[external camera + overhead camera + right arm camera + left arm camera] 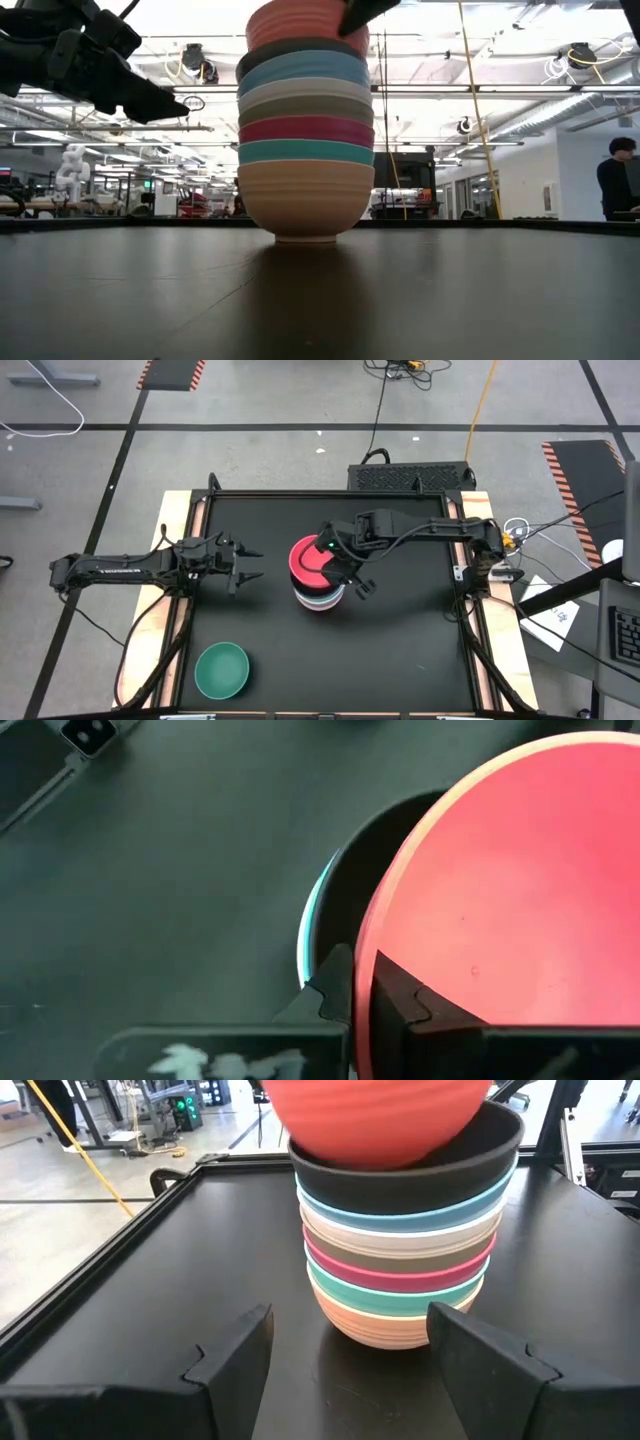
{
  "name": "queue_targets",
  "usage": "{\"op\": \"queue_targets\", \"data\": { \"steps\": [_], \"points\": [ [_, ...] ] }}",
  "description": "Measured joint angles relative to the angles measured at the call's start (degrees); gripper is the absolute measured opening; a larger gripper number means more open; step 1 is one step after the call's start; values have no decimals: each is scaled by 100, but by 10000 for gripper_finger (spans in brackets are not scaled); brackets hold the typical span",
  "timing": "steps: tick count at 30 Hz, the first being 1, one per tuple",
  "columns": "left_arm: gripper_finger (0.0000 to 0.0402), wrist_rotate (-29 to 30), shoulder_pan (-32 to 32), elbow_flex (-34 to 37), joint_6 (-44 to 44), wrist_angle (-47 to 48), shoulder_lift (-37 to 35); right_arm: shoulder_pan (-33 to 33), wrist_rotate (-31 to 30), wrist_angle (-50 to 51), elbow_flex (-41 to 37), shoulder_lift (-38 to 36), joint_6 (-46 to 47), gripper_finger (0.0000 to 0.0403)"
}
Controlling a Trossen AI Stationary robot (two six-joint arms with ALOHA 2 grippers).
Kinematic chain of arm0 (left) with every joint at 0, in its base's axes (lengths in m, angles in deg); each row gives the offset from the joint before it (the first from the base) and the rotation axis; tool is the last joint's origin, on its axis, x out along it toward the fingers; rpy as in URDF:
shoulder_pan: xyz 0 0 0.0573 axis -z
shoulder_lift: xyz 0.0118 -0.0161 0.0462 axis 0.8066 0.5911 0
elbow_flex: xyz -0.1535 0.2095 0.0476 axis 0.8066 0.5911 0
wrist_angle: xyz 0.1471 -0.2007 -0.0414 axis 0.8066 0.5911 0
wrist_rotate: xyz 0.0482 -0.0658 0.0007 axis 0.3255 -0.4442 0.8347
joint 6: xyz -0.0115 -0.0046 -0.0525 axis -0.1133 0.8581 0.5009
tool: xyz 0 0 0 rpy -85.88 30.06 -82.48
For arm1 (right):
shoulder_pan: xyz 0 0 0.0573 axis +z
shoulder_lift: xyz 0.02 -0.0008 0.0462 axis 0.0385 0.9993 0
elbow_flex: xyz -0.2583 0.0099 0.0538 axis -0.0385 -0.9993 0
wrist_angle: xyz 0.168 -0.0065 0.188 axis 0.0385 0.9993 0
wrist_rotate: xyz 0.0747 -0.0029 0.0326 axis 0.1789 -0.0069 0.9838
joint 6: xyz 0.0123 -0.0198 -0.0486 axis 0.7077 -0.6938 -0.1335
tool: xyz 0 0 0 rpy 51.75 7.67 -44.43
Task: Nest bowls inside each other
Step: Stack the red bowl on top of the black bowl
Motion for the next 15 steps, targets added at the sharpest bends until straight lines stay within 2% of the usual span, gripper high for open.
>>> {"op": "queue_targets", "data": {
  "steps": [10, 15],
  "points": [
    [269, -53, 0, 0, 30, 207, -1, -4, -40, -171, 0, 103, 280, 1],
    [269, -58, 0, 0, 27, 222, 1, -4, -29, -170, 0, 103, 610, 31]
  ]
}}
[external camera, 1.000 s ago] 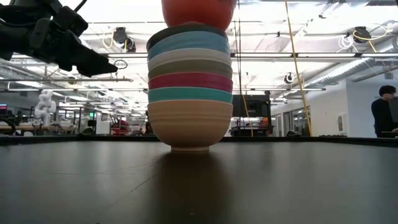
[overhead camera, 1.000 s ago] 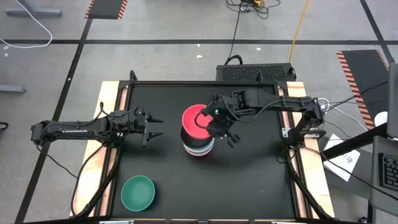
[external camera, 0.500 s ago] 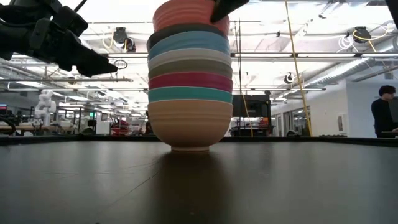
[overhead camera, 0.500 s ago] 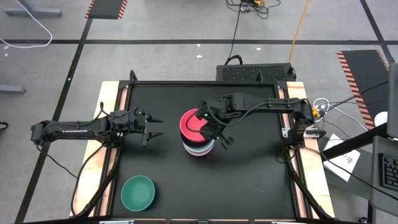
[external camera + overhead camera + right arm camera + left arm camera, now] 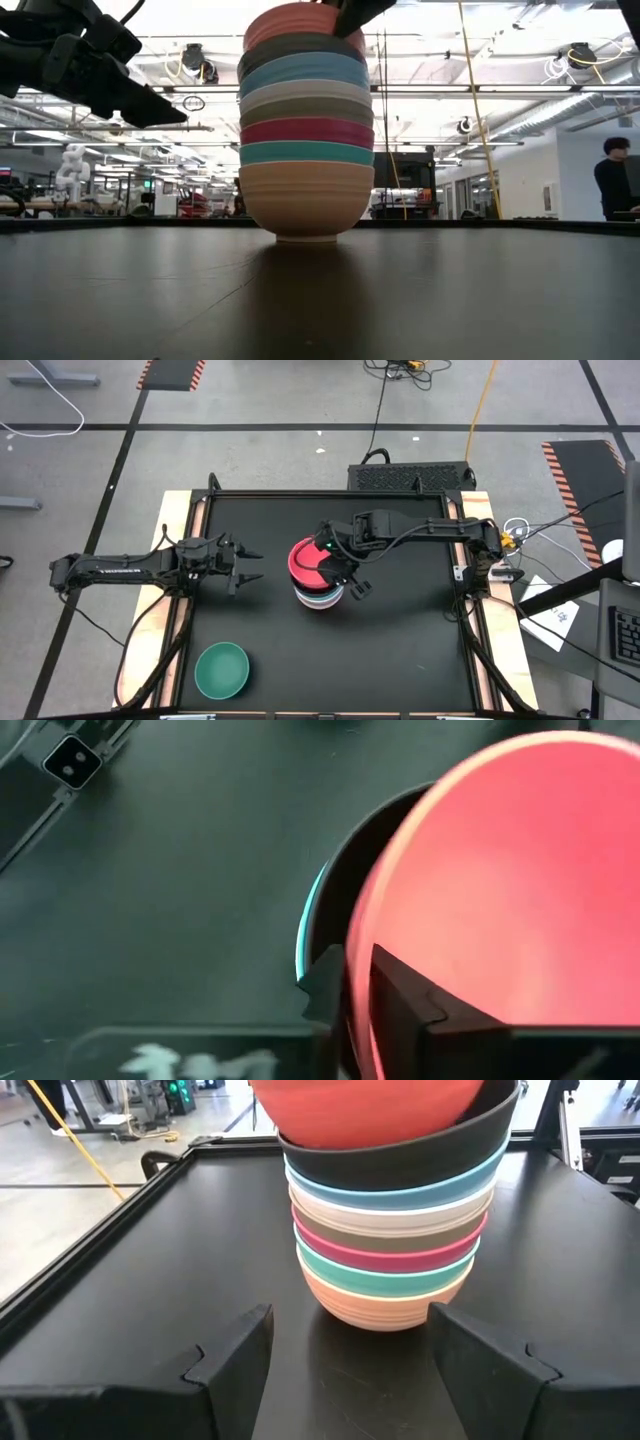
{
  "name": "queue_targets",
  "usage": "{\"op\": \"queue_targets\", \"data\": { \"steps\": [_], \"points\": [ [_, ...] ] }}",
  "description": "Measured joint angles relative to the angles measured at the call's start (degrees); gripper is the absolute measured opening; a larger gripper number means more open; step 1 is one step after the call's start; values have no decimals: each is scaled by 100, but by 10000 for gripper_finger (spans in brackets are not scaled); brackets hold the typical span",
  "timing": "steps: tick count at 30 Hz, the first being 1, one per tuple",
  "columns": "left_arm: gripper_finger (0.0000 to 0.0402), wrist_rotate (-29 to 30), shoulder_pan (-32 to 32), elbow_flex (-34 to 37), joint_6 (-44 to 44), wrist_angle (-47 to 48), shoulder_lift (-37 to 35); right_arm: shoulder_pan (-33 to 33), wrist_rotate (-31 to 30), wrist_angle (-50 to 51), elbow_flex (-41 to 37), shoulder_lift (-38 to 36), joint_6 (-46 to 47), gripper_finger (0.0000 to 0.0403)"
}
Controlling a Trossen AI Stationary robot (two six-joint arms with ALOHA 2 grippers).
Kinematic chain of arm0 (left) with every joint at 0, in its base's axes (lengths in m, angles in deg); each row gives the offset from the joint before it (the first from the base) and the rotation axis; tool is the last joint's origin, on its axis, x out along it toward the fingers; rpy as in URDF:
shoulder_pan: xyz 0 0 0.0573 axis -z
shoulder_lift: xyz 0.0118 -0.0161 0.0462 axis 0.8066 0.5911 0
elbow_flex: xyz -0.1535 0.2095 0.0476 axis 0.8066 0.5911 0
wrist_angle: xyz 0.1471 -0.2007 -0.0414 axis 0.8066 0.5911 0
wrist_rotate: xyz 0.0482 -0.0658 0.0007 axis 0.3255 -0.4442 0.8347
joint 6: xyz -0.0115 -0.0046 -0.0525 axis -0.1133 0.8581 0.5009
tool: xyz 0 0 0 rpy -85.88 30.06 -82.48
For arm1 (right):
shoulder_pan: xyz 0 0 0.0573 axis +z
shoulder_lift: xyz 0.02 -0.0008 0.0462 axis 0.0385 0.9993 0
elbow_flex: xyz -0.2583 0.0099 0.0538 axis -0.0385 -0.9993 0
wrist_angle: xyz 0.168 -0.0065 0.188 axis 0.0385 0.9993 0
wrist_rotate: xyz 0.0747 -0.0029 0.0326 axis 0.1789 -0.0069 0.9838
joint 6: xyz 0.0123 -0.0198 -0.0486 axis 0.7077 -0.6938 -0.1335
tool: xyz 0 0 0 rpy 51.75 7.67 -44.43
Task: Nest bowls inside each other
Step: Stack the red bowl on top of the black bowl
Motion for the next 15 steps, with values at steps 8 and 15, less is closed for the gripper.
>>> {"op": "queue_targets", "data": {
  "steps": [8, 15],
  "points": [
    [269, -14, 0, 0, 14, 32, -2, 0, -2, -61, 0, 0, 186, 120],
    [269, -14, 0, 0, 14, 31, -1, 5, -13, -86, 0, 0, 397, 182]
  ]
}}
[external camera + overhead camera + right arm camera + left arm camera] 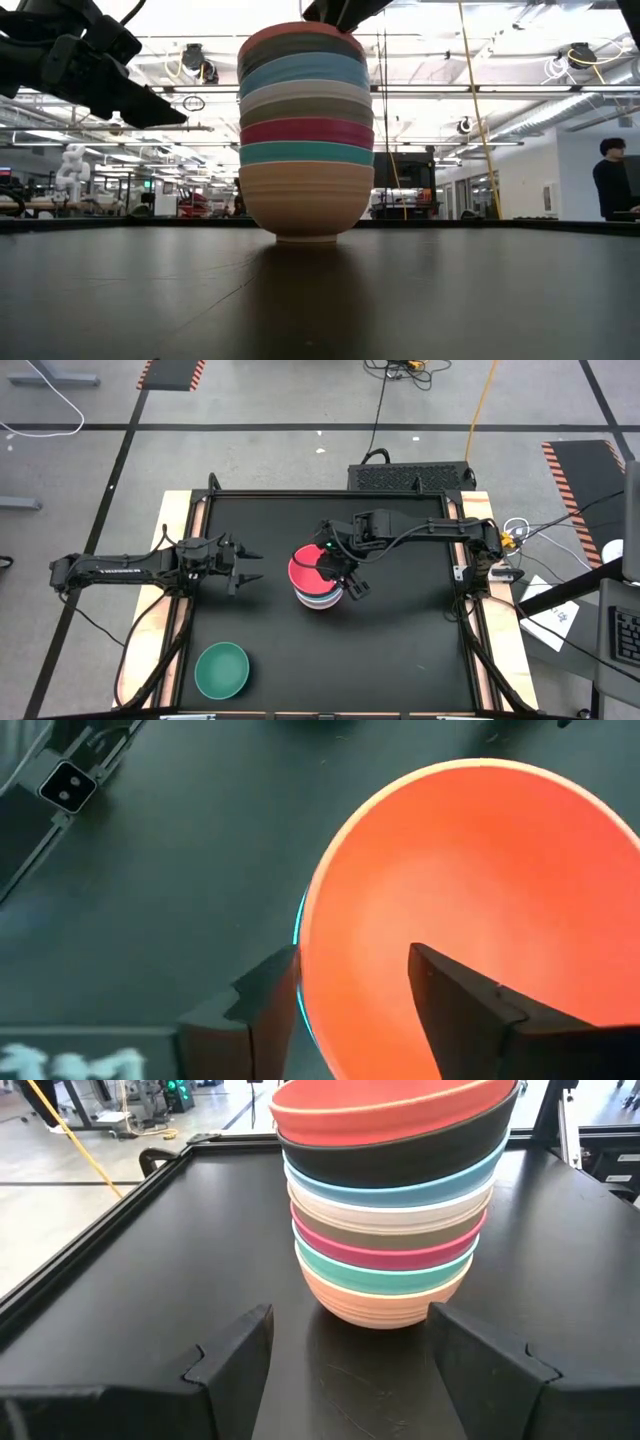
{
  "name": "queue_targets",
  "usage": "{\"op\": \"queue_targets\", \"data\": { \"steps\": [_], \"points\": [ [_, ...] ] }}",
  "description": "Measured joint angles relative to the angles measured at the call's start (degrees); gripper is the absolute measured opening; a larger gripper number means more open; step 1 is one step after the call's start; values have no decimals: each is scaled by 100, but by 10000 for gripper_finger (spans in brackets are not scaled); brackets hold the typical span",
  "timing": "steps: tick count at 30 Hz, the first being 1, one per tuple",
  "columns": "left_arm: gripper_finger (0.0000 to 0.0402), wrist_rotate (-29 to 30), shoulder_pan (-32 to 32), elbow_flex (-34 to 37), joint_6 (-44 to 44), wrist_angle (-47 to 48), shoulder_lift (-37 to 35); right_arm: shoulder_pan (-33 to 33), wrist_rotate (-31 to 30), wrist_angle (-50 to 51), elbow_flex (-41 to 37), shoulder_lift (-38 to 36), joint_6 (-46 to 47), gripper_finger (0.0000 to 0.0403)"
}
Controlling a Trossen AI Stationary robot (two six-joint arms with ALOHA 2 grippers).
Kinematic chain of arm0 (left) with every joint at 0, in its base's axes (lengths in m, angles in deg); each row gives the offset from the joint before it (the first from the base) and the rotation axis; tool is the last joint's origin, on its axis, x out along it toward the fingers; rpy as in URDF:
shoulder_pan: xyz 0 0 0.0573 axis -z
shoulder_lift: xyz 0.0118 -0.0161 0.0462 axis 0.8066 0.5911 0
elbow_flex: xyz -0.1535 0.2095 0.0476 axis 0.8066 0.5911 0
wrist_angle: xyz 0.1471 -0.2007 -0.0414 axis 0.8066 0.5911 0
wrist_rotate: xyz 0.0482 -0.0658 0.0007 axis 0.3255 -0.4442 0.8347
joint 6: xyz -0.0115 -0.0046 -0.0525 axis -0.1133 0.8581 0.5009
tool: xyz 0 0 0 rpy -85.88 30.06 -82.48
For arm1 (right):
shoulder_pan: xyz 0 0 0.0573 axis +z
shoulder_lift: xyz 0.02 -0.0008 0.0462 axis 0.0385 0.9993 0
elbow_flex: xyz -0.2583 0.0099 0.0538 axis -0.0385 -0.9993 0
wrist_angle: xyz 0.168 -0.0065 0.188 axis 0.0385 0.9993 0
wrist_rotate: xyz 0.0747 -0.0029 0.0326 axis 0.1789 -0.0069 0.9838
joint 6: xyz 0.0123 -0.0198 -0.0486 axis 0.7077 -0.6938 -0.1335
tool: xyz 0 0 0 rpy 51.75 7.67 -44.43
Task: Nest bowls inside each other
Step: Stack the red bowl on top of the black bowl, then stack the green bowl on top of the red bowl
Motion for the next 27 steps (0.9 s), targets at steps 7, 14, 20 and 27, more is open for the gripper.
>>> {"op": "queue_targets", "data": {
  "steps": [7, 14, 20, 27],
  "points": [
    [269, -159, 2, 0, 26, 6, -1, 168, -741, -242, -2, -169, -64, 208],
    [269, -179, 2, 0, 38, 162, 1, 227, -923, -549, -2, -648, 75, 220],
    [269, -425, 2, 2, -68, 6, -1, 221, -765, -785, -368, -1442, 109, 220],
    [269, -1109, 19, 2, -486, -551, -3, -308, 289, -2114, -2654, -3304, 624, 220]
  ]
}}
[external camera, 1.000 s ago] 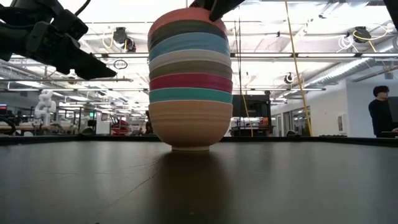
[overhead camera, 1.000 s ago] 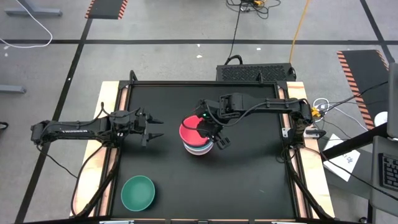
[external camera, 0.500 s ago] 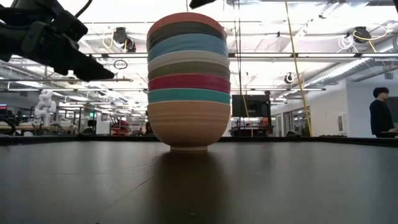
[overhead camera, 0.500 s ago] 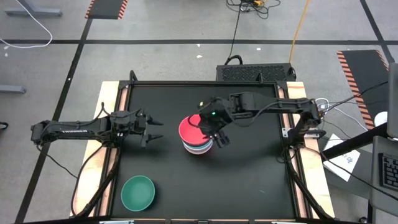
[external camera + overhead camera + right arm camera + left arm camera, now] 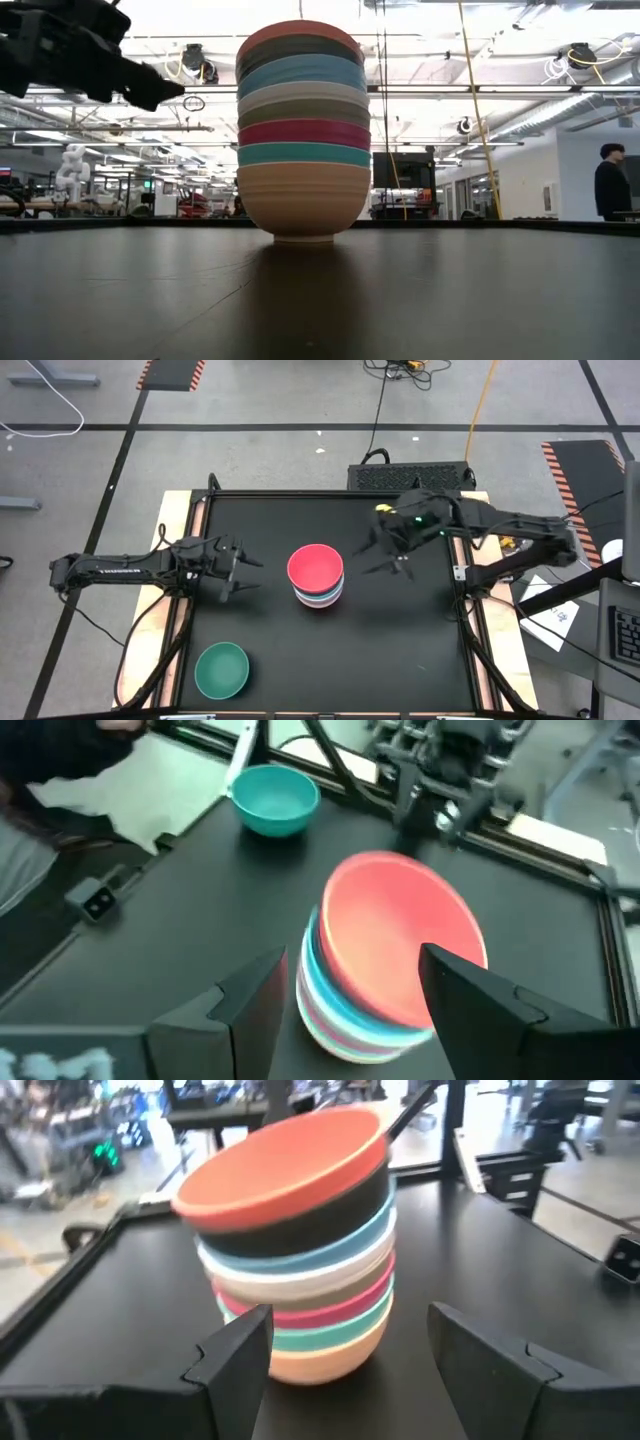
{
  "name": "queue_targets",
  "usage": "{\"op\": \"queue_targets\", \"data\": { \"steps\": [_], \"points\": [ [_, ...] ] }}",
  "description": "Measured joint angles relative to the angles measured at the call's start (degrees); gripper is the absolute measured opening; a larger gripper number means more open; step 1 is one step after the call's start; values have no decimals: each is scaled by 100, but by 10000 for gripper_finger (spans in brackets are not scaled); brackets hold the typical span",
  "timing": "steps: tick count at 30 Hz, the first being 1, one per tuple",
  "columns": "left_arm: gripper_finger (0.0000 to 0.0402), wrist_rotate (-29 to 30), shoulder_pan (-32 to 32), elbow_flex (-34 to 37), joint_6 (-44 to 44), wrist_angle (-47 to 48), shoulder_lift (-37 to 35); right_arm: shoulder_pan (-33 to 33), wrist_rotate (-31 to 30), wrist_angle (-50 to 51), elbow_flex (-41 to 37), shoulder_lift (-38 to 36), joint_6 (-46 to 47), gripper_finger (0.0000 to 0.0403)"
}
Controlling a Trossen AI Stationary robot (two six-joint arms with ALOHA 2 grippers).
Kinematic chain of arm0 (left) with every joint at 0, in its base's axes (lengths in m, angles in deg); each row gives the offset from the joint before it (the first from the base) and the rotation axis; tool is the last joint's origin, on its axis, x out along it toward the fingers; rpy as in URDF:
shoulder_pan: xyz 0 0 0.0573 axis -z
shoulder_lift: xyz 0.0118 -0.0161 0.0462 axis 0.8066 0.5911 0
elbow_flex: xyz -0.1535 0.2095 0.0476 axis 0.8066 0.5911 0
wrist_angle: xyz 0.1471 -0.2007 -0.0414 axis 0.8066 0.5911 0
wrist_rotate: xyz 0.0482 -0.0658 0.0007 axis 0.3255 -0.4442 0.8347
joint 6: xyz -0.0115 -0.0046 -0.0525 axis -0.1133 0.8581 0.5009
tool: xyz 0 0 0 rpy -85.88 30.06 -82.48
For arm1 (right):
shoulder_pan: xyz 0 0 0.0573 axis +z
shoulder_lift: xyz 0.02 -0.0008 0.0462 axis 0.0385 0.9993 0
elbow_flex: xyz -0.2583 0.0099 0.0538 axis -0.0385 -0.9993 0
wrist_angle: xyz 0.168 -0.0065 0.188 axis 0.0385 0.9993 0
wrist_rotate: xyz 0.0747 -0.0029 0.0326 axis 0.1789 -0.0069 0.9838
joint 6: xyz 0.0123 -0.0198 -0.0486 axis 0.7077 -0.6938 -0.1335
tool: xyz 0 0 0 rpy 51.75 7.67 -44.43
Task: Nest bowls inside each other
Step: Stack the green bowl on top of the red bowl
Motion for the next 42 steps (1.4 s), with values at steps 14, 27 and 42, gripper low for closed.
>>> {"op": "queue_targets", "data": {
  "steps": [14, 27, 42],
  "points": [
    [269, -67, 281, 0, -730, -814, 0, -798, 119, -2852, -4804, -3393, 873, 220],
    [269, 84, 285, 0, -168, -460, 2, -1224, 41, -4069, -6776, -4653, 2222, 211],
    [269, -323, 813, -508, 165, -446, 4, -1233, 28, -4752, -7576, -4656, 2009, 210]
  ]
}}
